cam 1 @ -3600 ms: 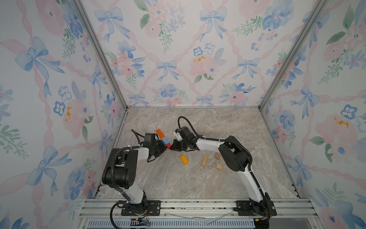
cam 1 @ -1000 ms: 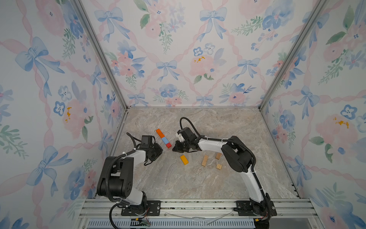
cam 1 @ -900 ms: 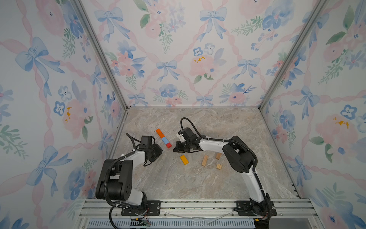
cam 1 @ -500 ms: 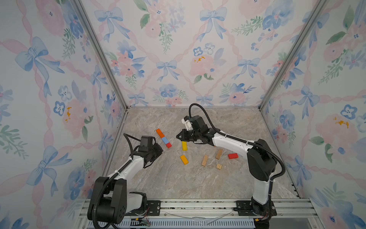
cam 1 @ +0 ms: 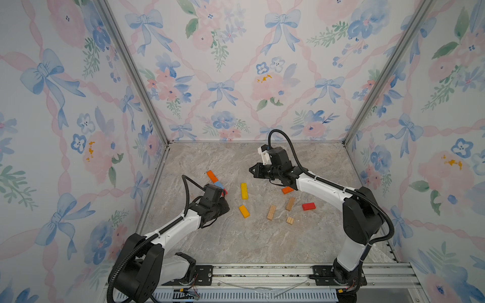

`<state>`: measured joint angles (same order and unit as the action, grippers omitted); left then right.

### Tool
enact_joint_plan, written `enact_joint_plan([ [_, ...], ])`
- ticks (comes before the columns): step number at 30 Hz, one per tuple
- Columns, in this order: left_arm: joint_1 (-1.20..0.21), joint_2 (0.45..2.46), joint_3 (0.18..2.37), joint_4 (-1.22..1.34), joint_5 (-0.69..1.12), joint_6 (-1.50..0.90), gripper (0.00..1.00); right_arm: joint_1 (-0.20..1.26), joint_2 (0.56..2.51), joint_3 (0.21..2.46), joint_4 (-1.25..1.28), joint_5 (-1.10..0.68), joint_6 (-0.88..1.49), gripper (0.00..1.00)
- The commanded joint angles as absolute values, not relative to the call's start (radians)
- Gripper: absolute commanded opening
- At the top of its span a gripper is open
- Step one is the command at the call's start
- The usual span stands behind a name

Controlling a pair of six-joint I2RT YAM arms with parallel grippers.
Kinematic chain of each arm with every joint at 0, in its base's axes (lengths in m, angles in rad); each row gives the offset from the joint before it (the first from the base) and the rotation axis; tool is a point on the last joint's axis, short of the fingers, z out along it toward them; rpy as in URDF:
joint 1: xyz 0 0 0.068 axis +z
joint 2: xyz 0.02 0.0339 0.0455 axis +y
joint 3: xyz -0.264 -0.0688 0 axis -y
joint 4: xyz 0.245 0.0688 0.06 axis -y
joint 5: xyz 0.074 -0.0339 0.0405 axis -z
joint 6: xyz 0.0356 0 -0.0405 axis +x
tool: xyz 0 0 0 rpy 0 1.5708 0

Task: Assemble the letter v with building blocks
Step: Assemble the building block at the center of the board, then pick up the building block from the center of the board.

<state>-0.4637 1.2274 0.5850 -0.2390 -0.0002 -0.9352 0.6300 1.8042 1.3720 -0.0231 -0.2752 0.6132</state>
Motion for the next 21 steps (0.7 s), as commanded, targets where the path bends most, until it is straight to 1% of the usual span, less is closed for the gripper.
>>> enact_joint_plan([
  [1,-0.506,1.22,0.595,-0.284,-0.056,-0.951,0.4,0.603,1.762,1.361,0.1,-0.281,0.661,0.04],
  [4,-0.547,1.231,0.597,-0.288,-0.07,-0.963,0.46,0.586,1.769,1.357,0.128,-0.314,0.684,0.04],
  [7,-0.589,1.257,0.604,-0.288,-0.072,-0.975,0.51,0.58,1.758,1.327,0.148,-0.289,0.681,0.07],
  [12,-0.658,1.335,0.654,-0.307,-0.065,-0.973,0.6,0.553,1.756,1.269,0.219,-0.292,0.706,0.08],
  [15,-0.696,1.388,0.693,-0.324,-0.074,-0.973,0.72,0.544,1.755,1.232,0.219,-0.284,0.703,0.09],
  [16,-0.704,1.406,0.703,-0.329,-0.077,-0.977,0.74,0.539,1.753,1.218,0.224,-0.284,0.703,0.08],
  [18,-0.712,1.436,0.716,-0.334,-0.088,-0.991,0.77,0.53,1.75,1.196,0.23,-0.285,0.703,0.09],
  [21,-0.715,1.468,0.728,-0.333,-0.094,-1.019,0.79,0.515,1.746,1.176,0.234,-0.289,0.703,0.08],
])
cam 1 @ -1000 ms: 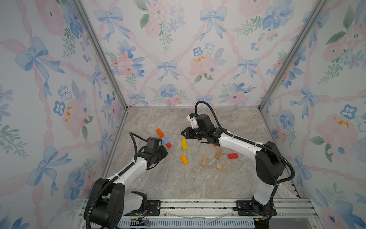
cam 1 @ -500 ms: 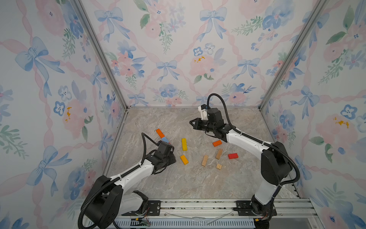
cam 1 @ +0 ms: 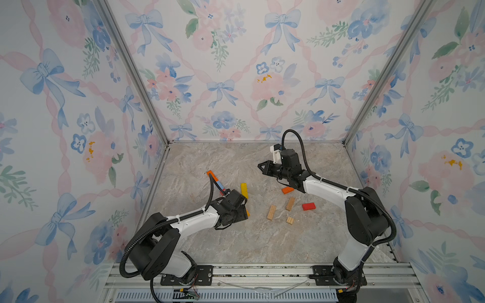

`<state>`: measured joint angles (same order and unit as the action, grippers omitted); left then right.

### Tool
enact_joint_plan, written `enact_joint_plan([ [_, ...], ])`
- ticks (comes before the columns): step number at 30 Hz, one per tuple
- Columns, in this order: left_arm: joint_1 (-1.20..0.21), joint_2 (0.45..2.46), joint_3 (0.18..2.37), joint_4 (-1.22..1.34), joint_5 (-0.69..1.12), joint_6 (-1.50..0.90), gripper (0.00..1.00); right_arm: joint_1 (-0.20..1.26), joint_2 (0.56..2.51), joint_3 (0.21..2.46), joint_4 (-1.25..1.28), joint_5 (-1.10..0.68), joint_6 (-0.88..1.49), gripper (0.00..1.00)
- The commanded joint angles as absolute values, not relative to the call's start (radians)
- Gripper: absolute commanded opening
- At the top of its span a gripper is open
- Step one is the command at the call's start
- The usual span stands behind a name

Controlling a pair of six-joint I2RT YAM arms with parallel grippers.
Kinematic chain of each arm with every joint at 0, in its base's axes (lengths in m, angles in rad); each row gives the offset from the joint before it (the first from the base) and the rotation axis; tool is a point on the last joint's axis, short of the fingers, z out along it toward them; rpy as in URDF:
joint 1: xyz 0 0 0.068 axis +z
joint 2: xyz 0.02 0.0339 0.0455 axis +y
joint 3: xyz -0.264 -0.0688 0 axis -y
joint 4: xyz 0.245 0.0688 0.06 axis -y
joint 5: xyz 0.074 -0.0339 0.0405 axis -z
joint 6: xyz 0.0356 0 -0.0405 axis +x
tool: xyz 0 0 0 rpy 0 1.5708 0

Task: Assemble the letter v with building blocks
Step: Pick up the building block from the center of the board.

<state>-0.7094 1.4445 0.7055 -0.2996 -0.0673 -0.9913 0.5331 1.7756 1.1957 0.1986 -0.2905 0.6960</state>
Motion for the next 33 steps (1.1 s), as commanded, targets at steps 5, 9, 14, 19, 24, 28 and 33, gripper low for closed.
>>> enact_joint_plan([
  [5,-0.718,1.499,0.787,-0.334,-0.113,-1.054,0.81,0.493,1.743,1.153,0.244,-0.291,0.703,0.08],
  [9,-0.718,1.535,0.831,-0.334,-0.097,-1.056,0.83,0.479,1.744,1.139,0.252,-0.298,0.703,0.09],
  [14,-0.719,1.598,0.881,-0.351,-0.08,-1.045,0.83,0.461,1.735,1.116,0.267,-0.301,0.706,0.08],
  [19,-0.735,1.663,0.93,-0.4,-0.094,-1.052,0.84,0.445,1.73,1.097,0.278,-0.302,0.71,0.08],
  [24,-0.752,1.719,0.977,-0.447,-0.108,-1.044,0.8,0.434,1.731,1.087,0.293,-0.308,0.718,0.08],
  [28,-0.765,1.768,1.026,-0.519,-0.137,-1.013,0.73,0.43,1.735,1.085,0.298,-0.314,0.719,0.08],
  [33,-0.773,1.796,1.049,-0.575,-0.168,-0.984,0.63,0.428,1.741,1.086,0.303,-0.32,0.725,0.08],
])
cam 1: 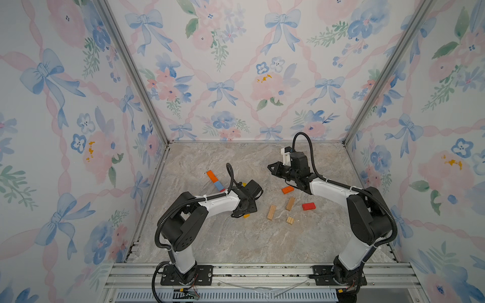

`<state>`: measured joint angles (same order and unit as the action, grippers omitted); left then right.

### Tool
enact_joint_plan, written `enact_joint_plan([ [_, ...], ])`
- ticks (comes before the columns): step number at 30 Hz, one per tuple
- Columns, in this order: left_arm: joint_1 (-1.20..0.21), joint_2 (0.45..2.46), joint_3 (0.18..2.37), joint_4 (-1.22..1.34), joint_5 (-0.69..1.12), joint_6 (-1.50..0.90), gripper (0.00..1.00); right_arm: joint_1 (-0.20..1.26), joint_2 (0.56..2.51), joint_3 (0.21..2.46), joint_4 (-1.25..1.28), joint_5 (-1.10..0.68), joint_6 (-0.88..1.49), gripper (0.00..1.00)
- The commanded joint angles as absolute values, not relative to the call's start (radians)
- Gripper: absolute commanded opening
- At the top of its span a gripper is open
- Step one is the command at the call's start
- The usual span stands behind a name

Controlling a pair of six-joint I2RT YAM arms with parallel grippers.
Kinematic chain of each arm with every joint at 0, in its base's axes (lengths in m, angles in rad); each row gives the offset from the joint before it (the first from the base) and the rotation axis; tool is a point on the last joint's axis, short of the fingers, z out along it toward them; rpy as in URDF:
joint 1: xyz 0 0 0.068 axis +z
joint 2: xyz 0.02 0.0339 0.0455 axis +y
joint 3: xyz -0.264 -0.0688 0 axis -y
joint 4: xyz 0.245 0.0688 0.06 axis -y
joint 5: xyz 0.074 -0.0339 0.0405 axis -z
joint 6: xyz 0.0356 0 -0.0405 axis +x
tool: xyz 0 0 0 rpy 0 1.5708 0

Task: Assemble the letter v with building blocks
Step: Pick up the building block from the center of the board.

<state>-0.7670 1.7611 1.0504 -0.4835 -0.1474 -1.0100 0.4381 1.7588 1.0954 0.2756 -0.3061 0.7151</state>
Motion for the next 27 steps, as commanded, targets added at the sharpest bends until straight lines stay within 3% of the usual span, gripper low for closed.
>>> enact_joint_plan([
  [1,-0.773,1.796,1.049,-0.581,-0.171,-0.979,0.61,0.429,1.742,1.085,0.308,-0.323,0.725,0.08],
  [27,-0.775,1.778,1.069,-0.646,-0.257,-0.844,0.23,0.428,1.779,1.097,0.34,-0.356,0.752,0.08],
])
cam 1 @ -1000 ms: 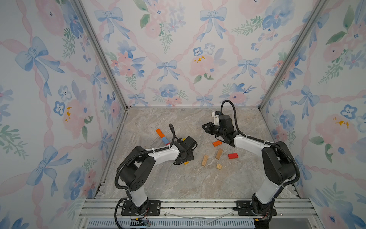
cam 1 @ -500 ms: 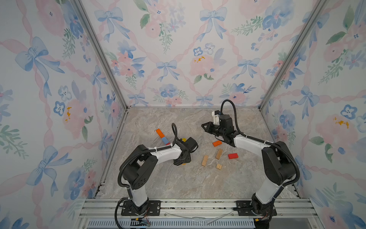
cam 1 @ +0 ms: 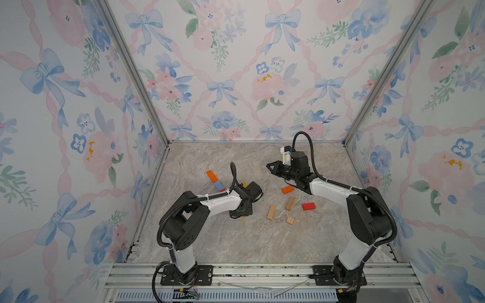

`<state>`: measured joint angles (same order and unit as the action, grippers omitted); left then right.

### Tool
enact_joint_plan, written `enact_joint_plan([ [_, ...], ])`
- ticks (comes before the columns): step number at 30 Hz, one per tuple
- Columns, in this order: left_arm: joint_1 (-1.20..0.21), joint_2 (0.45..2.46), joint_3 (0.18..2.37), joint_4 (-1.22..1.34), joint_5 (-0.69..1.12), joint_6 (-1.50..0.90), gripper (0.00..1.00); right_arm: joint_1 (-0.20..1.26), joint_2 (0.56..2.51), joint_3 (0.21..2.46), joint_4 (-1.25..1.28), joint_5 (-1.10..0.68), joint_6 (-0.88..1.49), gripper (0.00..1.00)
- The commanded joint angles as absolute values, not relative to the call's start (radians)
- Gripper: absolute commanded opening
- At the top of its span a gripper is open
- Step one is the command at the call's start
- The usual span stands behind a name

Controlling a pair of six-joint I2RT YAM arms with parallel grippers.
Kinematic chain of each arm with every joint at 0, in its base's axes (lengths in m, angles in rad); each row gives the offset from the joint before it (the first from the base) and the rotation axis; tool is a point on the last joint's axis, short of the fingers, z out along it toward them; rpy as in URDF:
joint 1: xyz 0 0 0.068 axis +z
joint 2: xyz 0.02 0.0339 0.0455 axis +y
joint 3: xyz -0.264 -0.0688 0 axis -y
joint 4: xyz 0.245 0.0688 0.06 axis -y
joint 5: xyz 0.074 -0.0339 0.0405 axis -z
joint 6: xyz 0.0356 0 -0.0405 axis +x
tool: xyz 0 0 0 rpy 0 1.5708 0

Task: Assemble the letter v with building blocks
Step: Pick up the building block from the center of the board.

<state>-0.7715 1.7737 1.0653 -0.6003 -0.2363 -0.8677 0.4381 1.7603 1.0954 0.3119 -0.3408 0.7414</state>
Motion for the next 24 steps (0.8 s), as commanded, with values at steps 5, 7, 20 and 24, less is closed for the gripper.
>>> enact_joint_plan([
  [5,-0.772,1.721,1.084,-0.645,-0.276,-0.815,0.12,0.428,1.784,1.1,0.34,-0.359,0.752,0.08],
  [7,-0.767,1.691,1.099,-0.646,-0.289,-0.786,0.12,0.428,1.787,1.102,0.337,-0.359,0.752,0.08],
  [20,-0.596,1.652,1.268,-0.652,-0.357,-0.447,0.1,0.429,1.796,1.113,0.322,-0.36,0.744,0.08],
  [24,-0.561,1.707,1.327,-0.645,-0.328,-0.316,0.09,0.428,1.799,1.118,0.318,-0.362,0.741,0.08],
])
